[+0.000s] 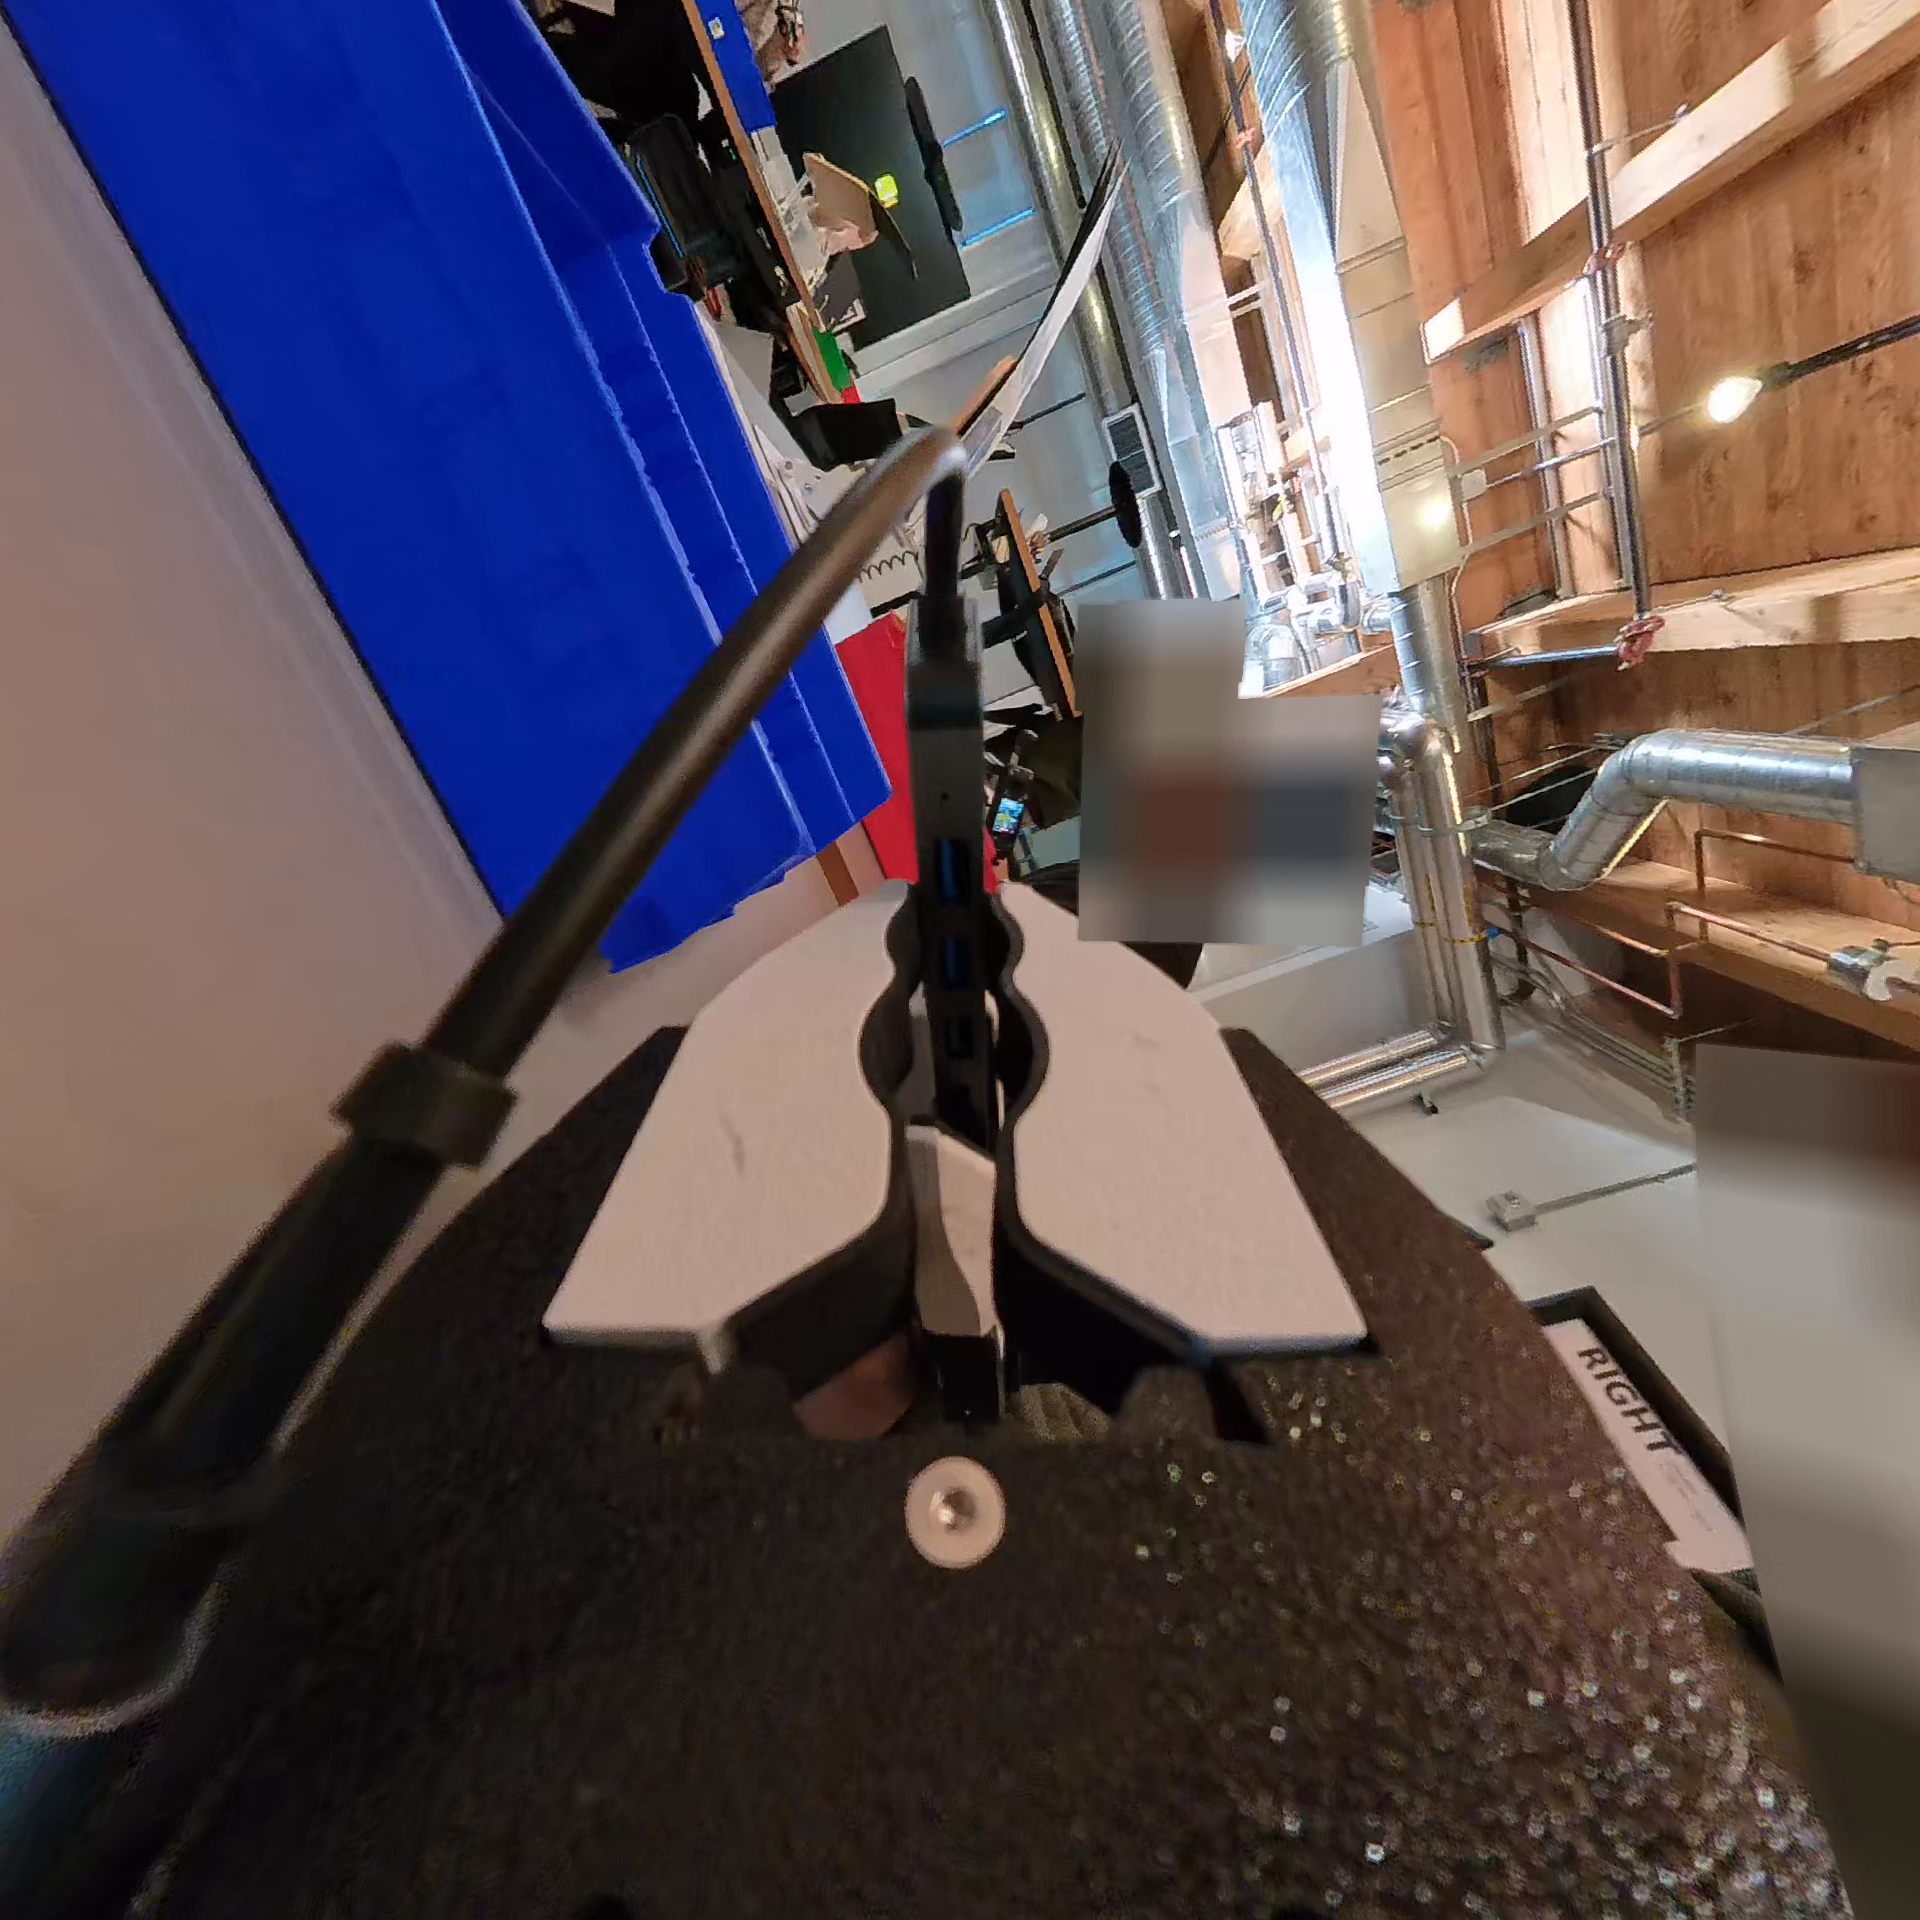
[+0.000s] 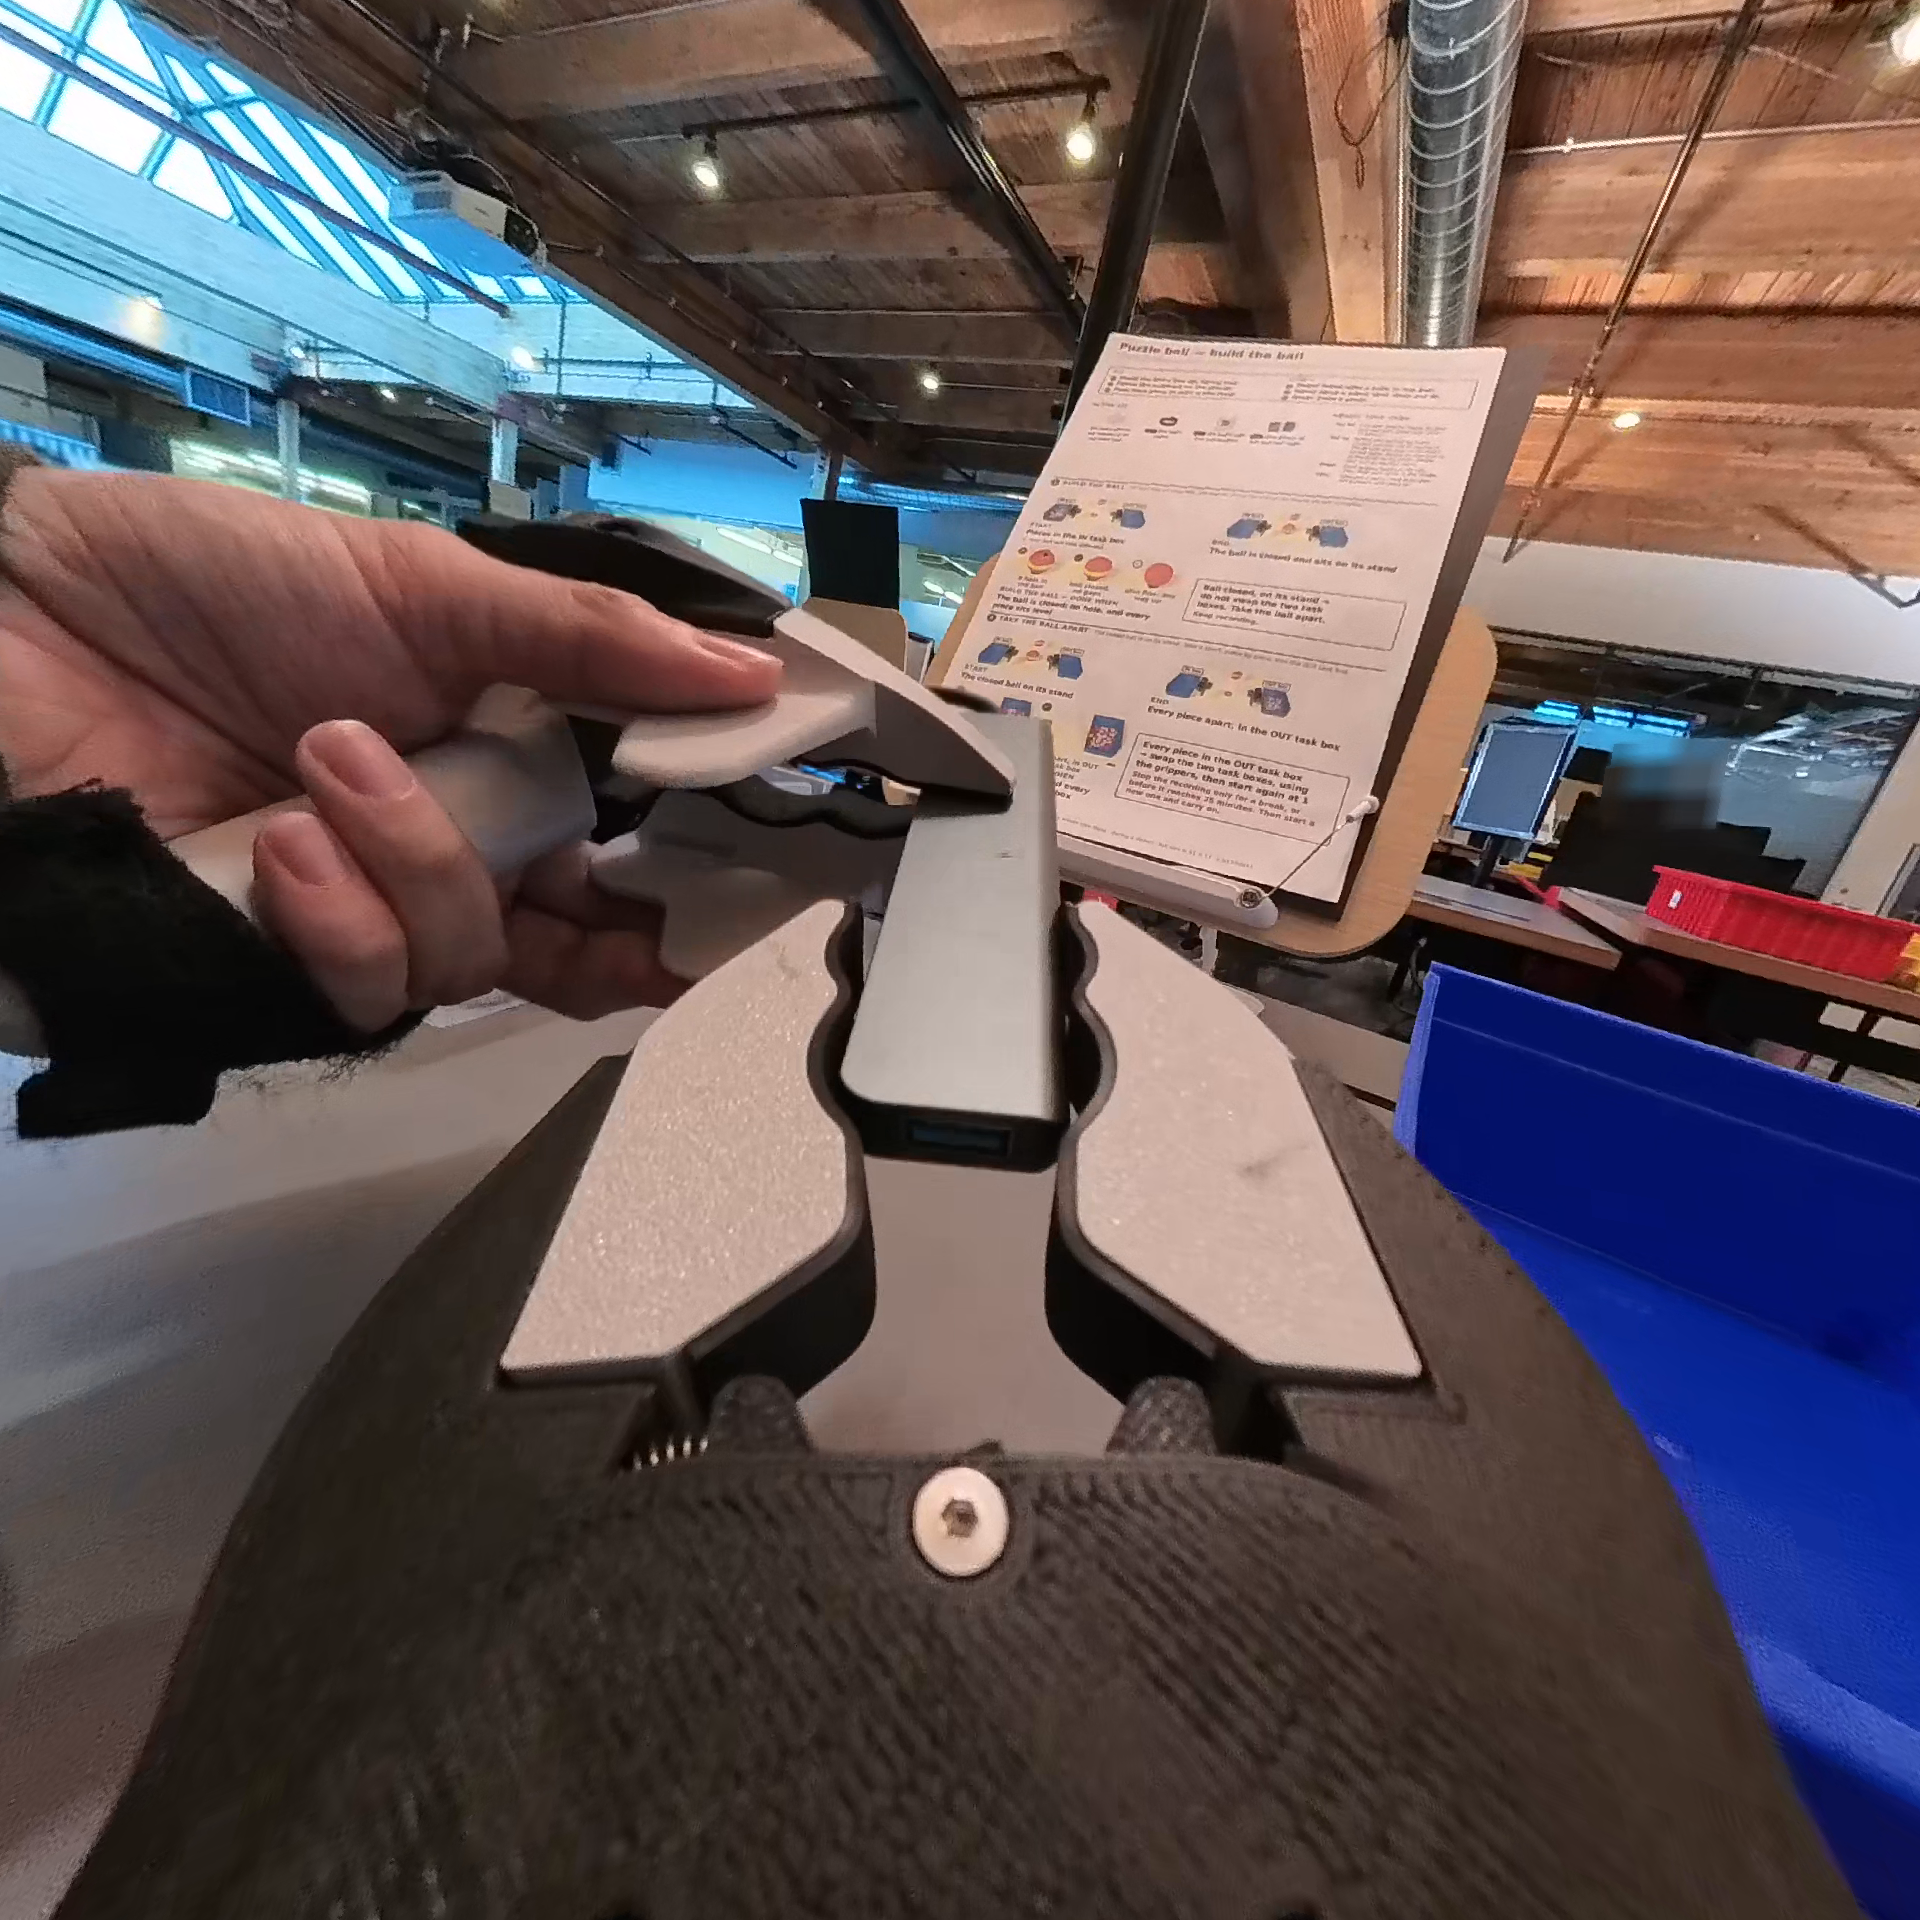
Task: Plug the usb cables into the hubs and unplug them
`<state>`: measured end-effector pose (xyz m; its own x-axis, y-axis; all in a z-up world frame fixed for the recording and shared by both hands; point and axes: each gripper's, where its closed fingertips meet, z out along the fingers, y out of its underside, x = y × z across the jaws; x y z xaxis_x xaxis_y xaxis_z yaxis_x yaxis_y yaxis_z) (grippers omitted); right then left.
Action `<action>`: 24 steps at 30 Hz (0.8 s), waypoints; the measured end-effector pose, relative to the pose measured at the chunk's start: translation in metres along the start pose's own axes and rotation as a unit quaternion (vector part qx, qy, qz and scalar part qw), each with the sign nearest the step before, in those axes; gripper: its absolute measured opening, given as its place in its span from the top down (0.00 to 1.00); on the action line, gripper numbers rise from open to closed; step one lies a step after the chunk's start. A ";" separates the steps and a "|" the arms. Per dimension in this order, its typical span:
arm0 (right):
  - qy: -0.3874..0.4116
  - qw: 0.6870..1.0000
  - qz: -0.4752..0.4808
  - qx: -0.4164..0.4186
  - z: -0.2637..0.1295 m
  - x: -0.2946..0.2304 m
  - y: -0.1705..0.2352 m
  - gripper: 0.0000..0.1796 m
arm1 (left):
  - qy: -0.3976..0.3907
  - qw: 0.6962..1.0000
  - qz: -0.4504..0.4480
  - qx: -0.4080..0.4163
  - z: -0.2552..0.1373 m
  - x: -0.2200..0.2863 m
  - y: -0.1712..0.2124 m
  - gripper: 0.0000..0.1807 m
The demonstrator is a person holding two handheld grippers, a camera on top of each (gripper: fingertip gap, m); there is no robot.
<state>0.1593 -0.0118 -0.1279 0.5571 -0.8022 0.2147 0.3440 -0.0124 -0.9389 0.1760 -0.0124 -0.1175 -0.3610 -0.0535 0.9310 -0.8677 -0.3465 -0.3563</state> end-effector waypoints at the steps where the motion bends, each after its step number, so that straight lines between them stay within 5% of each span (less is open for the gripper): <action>1: 0.001 1.000 0.001 -0.001 0.000 0.000 0.000 0.80 | -0.004 1.000 0.006 -0.003 0.001 0.000 0.001 0.95; 9: 0.010 0.999 0.032 -0.010 -0.001 0.006 0.002 0.80 | -0.026 0.999 0.033 -0.018 0.007 -0.001 0.003 0.94; 15: 0.041 0.995 0.086 0.002 -0.004 0.024 0.001 0.80 | -0.010 0.990 0.135 -0.027 0.011 0.015 0.010 0.79; 17: 0.056 0.995 0.089 0.003 -0.006 0.030 0.002 0.80 | -0.022 0.981 0.187 -0.043 0.005 0.015 0.022 0.81; 20: 0.058 0.994 0.094 0.003 -0.007 0.032 0.002 0.80 | -0.106 0.946 0.299 -0.066 -0.013 0.003 0.034 0.81; 24: 0.053 0.995 0.084 -0.005 -0.006 0.028 0.003 0.80 | -0.201 0.863 0.462 -0.032 -0.060 0.017 0.022 0.81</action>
<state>0.1721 -0.0380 -0.1265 0.5237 -0.8515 0.0261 0.2445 0.1208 -0.9621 0.1303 0.0356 -0.1145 -0.7719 -0.6051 0.1948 -0.2953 0.0698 -0.9529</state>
